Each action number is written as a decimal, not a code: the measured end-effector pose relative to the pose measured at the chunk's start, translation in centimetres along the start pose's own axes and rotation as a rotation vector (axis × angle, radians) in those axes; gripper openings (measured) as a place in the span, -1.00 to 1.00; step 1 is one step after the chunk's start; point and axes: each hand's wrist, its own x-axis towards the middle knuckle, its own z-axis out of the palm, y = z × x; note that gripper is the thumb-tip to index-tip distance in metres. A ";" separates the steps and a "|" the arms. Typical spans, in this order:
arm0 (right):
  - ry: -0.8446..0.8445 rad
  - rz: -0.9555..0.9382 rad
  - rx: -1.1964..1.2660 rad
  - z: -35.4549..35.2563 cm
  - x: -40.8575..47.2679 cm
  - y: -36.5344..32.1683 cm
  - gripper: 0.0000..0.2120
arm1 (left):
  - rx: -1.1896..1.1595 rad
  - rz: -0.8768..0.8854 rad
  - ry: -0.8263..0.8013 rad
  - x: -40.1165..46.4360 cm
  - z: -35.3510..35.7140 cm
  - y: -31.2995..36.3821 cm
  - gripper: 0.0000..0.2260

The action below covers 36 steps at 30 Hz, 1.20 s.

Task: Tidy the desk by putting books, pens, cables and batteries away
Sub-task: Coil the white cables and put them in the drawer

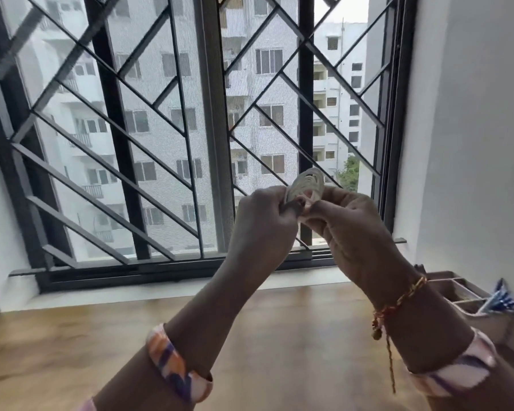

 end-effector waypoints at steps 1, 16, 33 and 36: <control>0.030 -0.008 0.047 0.0 0.1 -0.1 -0.81 | -0.001 -0.008 -0.002 0.0 0.0 0.1 -0.80; -0.023 -0.351 -0.818 -1.7 0.5 -0.9 -0.85 | 0.030 -0.038 -0.053 -0.5 0.7 -0.3 -0.77; -0.161 -0.084 -0.533 -2.2 0.4 -1.5 -0.81 | -0.245 -0.170 -0.178 -0.5 0.0 -2.1 -0.94; -0.219 -0.110 -0.534 -2.3 0.4 -1.6 -0.83 | -0.238 -0.136 -0.225 0.1 -0.3 -2.3 -0.94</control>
